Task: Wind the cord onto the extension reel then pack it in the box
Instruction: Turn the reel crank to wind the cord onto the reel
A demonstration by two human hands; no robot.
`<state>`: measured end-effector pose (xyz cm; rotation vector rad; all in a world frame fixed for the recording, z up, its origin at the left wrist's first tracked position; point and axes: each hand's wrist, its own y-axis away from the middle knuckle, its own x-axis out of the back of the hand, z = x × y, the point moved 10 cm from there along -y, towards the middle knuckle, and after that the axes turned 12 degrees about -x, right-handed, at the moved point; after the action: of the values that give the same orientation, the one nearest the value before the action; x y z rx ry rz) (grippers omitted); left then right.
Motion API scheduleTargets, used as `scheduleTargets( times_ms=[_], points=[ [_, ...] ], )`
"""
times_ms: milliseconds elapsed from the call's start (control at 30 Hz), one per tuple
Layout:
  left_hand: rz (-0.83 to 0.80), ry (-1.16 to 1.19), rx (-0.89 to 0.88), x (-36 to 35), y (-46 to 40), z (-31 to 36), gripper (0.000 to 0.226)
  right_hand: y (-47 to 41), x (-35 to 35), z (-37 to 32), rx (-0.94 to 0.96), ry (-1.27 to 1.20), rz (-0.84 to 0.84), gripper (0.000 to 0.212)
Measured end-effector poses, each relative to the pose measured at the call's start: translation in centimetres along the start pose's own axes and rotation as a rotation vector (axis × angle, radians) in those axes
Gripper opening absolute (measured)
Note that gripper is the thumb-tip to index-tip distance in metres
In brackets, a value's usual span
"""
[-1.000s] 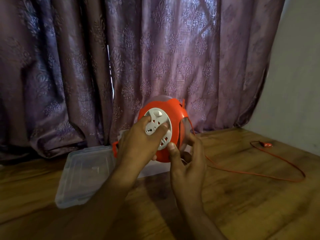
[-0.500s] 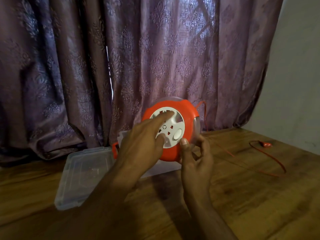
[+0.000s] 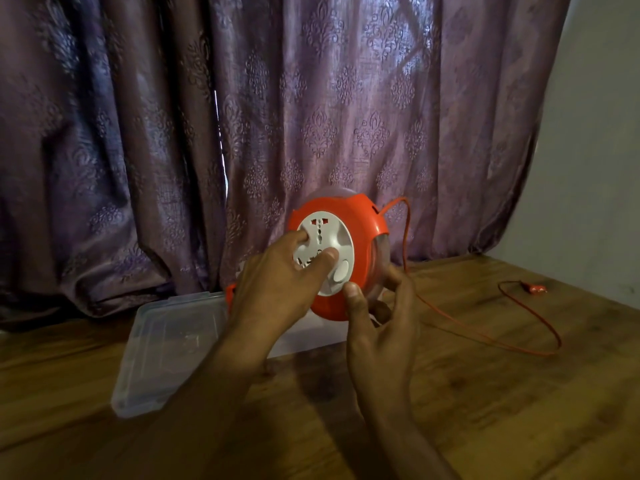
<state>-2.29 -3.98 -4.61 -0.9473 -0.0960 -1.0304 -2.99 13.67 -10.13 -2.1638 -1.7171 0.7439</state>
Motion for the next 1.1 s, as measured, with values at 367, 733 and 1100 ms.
scheduleTargets(
  times_ms=[367, 733, 1100],
  points=[
    [-0.065, 0.412, 0.179, -1.2, 0.3, -1.2, 0.041, 0.4, -0.2, -0.7, 0.047, 0.044, -0.006, 0.032],
    [0.021, 0.652, 0.331, -2.4, 1.5, -2.0, 0.050, 0.8, -0.5, -1.3, 0.136, 0.103, -0.019, 0.031],
    [0.003, -0.396, -0.363, -1.3, 1.3, 4.1, 0.062, -0.4, 0.0, 1.4, -0.082, -0.070, -0.011, 0.033]
  ],
)
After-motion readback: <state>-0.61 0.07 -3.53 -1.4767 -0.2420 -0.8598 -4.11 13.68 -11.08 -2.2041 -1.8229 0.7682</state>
